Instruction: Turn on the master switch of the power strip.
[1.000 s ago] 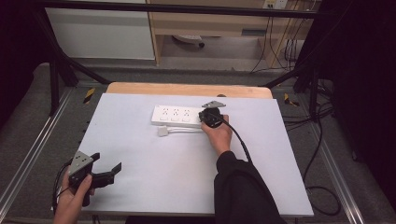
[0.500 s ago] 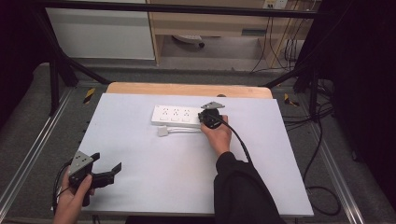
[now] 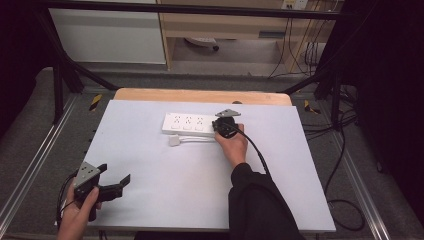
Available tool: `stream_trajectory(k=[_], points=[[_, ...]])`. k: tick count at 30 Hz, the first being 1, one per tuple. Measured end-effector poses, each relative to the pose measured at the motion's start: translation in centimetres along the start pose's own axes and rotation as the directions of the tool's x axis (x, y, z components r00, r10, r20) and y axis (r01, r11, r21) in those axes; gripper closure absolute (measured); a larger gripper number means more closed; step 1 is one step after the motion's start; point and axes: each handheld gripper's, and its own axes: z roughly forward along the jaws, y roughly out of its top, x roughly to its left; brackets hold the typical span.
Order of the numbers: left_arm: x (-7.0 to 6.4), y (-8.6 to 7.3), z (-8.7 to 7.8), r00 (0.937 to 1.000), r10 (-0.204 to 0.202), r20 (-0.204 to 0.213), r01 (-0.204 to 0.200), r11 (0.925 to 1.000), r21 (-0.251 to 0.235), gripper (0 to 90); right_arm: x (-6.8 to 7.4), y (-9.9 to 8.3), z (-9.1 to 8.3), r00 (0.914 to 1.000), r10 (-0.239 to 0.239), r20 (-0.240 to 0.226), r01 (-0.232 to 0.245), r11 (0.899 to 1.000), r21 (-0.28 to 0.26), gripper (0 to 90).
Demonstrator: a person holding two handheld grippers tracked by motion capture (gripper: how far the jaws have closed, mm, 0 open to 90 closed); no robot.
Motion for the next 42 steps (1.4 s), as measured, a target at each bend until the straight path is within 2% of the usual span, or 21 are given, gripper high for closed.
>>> stream_trajectory(k=[31,37,42], points=[[0.09,-0.03,-0.03,1.0,-0.004,-0.002,0.004,1.0,0.001,6.7,0.02,-0.32,-0.02,0.9999,0.007,0.011,-0.007,1.0,-0.003,90.0],[0.1,-0.03,-0.07,1.0,-0.006,-0.005,0.006,1.0,-0.001,6.7,0.07,-0.33,-0.03,0.9997,-0.001,0.025,0.001,1.0,0.002,90.0],[0.1,-0.03,-0.05,1.0,-0.004,-0.005,0.004,1.0,0.0,6.7,-0.07,-0.22,-0.12,0.9998,0.011,0.016,-0.011,1.0,0.016,90.0]])
